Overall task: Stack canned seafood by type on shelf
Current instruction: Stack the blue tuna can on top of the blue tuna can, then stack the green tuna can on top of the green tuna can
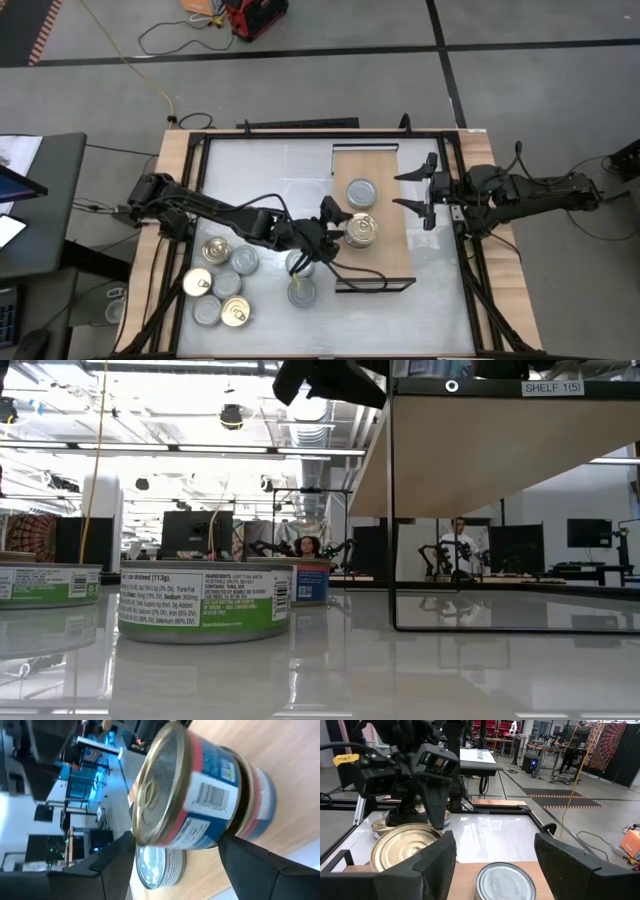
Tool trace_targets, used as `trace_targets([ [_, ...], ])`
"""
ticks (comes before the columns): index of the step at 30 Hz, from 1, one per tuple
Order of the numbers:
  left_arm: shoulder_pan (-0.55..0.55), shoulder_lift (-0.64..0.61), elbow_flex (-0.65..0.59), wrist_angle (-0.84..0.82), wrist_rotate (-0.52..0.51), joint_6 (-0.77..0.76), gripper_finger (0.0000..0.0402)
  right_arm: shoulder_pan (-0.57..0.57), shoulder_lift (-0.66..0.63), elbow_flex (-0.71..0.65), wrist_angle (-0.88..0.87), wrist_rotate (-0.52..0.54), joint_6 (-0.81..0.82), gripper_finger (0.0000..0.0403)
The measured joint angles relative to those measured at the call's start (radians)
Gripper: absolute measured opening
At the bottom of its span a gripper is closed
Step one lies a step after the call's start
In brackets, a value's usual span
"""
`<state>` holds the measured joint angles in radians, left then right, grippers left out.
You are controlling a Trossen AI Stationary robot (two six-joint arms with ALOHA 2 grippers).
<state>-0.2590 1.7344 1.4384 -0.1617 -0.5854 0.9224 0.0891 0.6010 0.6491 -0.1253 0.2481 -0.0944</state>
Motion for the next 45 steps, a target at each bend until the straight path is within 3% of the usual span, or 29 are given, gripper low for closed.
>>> trace_targets([
  [8,0.004,0.000,0.000,-0.034,-0.051,-0.013,0.0274,0.000,0.000,0.000,0.003,0.000,0.000,0.0295],
  [13,-0.013,0.000,0.011,-0.140,-0.095,-0.044,0.0264,0.000,0.000,0.000,-0.002,0.000,0.000,0.0295],
  [21,-0.049,-0.005,0.086,-0.451,-0.152,-0.322,0.0239,0.000,0.000,0.000,-0.019,0.000,0.023,0.0295],
  [26,-0.054,-0.071,0.081,-0.594,-0.115,-0.569,0.0231,0.000,0.000,0.000,-0.020,0.000,0.034,0.0295],
  [36,-0.128,-0.270,-0.125,-0.685,0.033,-1.022,0.0223,-0.002,0.000,0.000,-0.018,0.000,0.018,0.0295],
  [40,-0.146,-0.343,-0.247,-0.676,0.028,-1.226,0.0223,-0.002,0.000,0.000,-0.004,0.000,0.018,0.0295],
  [45,-0.126,-0.397,-0.477,-0.490,0.064,-1.451,0.0223,-0.002,0.001,0.000,0.006,0.000,0.018,0.0295],
])
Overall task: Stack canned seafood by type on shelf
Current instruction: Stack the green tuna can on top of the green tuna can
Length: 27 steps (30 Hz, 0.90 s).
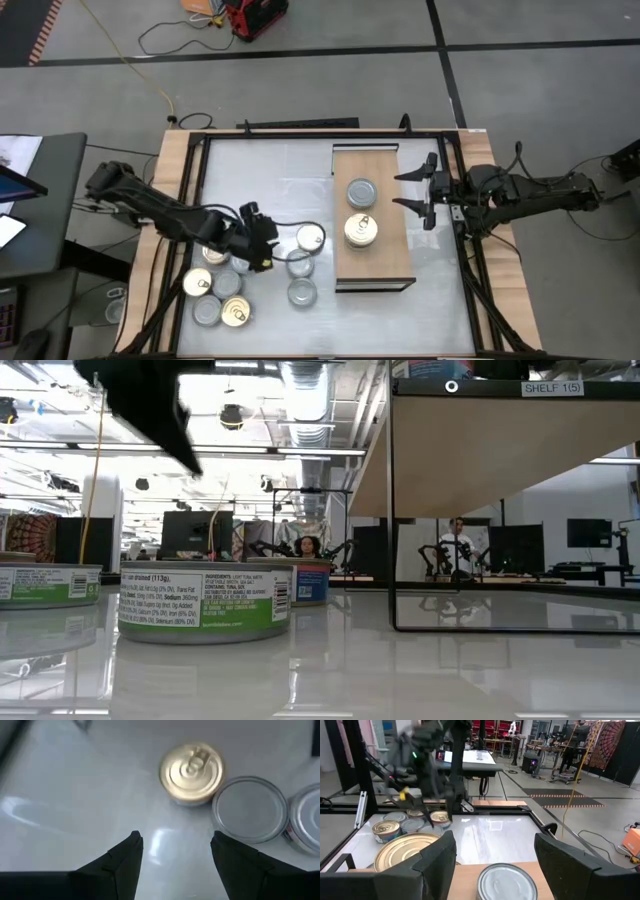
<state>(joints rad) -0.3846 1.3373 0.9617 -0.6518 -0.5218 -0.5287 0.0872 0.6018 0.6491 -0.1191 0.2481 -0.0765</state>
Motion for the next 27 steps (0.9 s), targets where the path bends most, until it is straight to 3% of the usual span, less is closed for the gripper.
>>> trace_targets([
  [5,0.059,0.005,-0.159,0.324,0.186,-0.152,0.0223,0.000,0.000,0.000,0.003,0.000,-0.008,0.0295],
  [9,0.104,0.031,-0.194,0.449,0.254,-0.246,0.0223,0.000,0.000,0.000,0.009,0.000,-0.012,0.0295],
  [13,0.123,0.099,-0.187,0.484,0.308,-0.276,0.0223,-0.004,0.000,0.000,0.009,0.000,-0.015,0.0295],
  [20,0.124,0.253,-0.133,0.474,0.316,-0.238,0.0223,-0.018,0.000,0.000,0.008,0.000,-0.019,0.0295],
  [27,0.139,0.274,-0.107,0.326,0.249,-0.222,0.0187,-0.018,0.000,0.000,-0.002,0.000,-0.012,0.0295],
])
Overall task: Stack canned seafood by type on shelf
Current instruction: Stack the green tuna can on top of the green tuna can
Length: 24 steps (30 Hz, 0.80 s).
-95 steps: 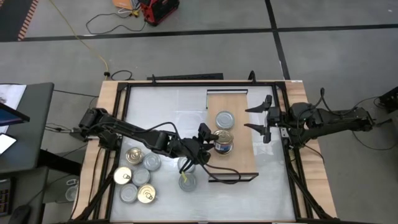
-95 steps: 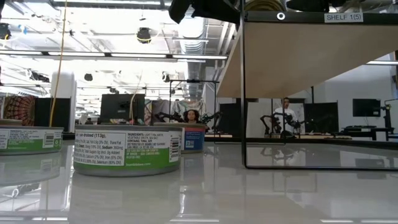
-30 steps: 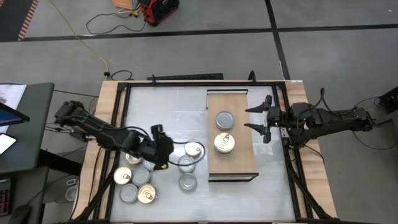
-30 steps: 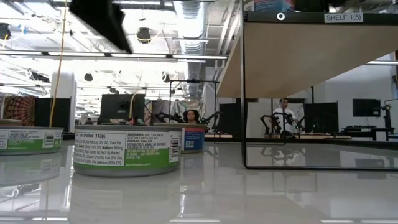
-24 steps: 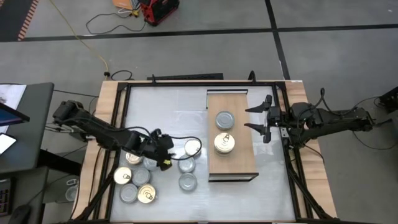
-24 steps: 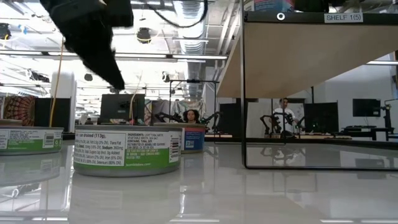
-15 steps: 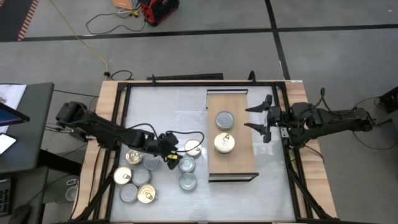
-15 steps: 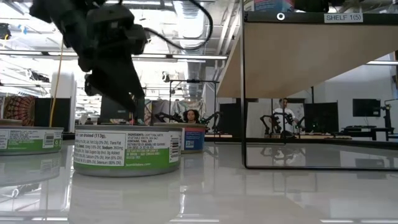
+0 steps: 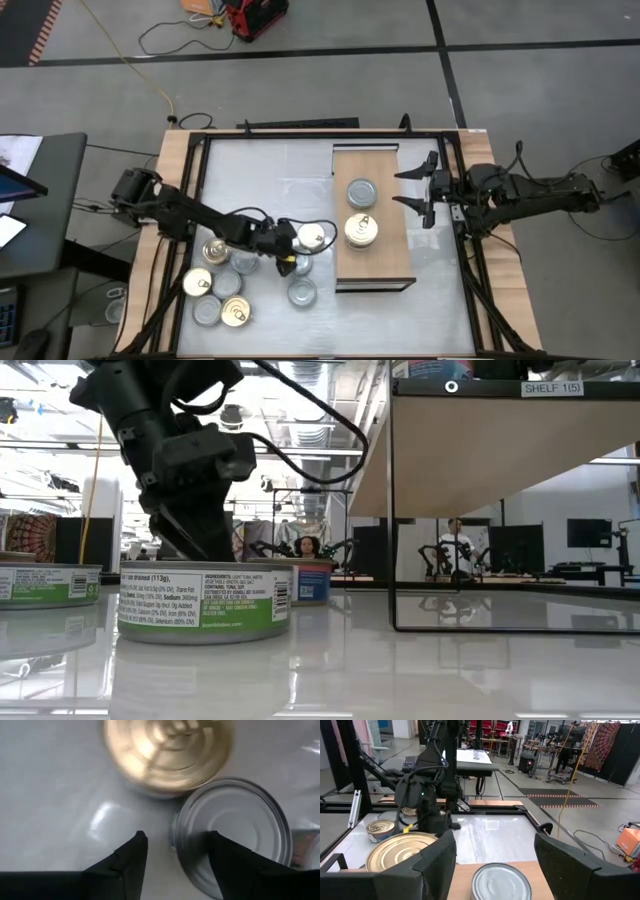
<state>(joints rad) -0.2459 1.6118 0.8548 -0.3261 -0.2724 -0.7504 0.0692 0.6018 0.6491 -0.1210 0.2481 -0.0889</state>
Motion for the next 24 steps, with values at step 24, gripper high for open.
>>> trace_targets([
  [24,0.188,-0.287,-0.002,-0.334,-0.187,0.164,0.0100,0.000,0.001,0.000,-0.001,0.000,0.002,0.0295],
])
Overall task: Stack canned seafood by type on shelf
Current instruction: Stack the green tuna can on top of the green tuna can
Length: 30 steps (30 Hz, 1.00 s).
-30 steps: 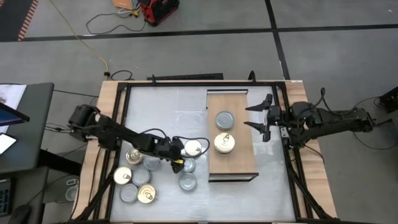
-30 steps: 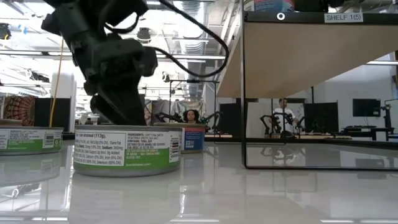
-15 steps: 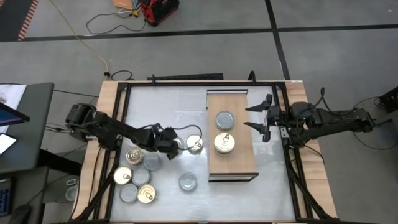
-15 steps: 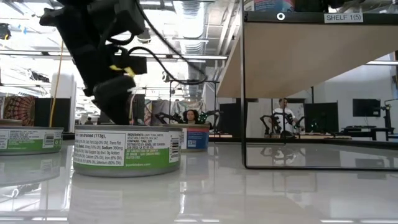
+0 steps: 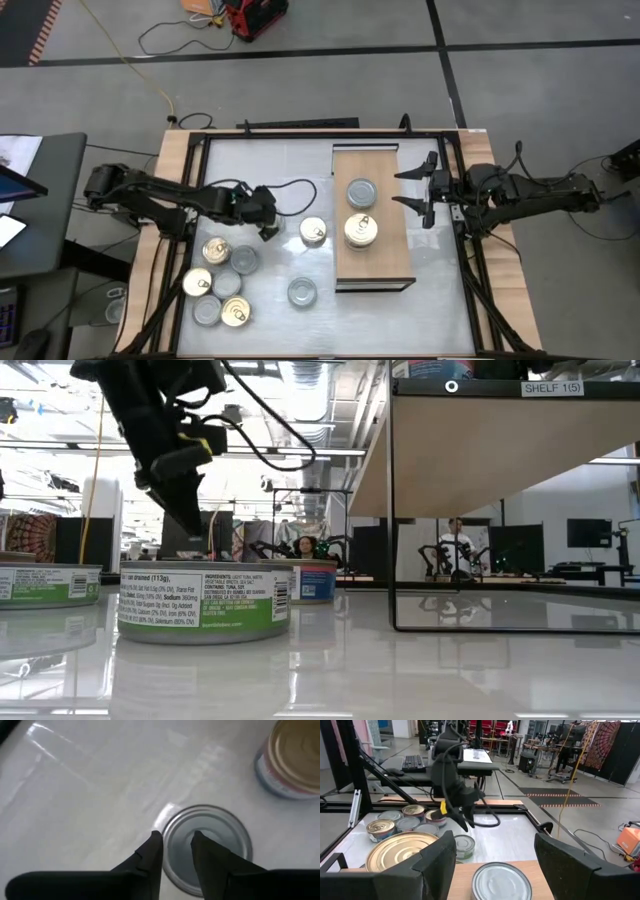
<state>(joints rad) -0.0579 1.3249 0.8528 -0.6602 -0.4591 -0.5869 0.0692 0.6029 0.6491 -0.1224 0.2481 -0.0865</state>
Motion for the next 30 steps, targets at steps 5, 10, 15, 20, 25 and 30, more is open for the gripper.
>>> trace_targets([
  [5,0.049,0.004,-0.006,0.024,0.034,0.013,0.0139,0.002,0.001,0.000,0.000,0.000,0.003,0.0295],
  [10,0.129,0.004,-0.058,0.113,0.156,0.118,0.0171,0.003,0.001,0.000,0.000,0.000,0.007,0.0295],
  [15,0.198,0.004,-0.084,0.159,0.232,0.172,0.0167,0.003,0.001,0.000,0.000,0.000,-0.001,0.0295],
  [20,0.241,0.004,-0.116,0.166,0.250,0.184,0.0141,0.002,0.001,0.000,0.000,0.000,-0.001,0.0295],
  [25,0.251,0.004,-0.157,0.228,0.306,0.183,0.0113,0.002,0.001,0.000,0.000,0.000,-0.001,0.0295],
  [30,0.251,0.001,-0.186,0.243,0.302,0.182,0.0081,0.002,0.001,0.000,0.000,0.000,-0.001,0.0295],
])
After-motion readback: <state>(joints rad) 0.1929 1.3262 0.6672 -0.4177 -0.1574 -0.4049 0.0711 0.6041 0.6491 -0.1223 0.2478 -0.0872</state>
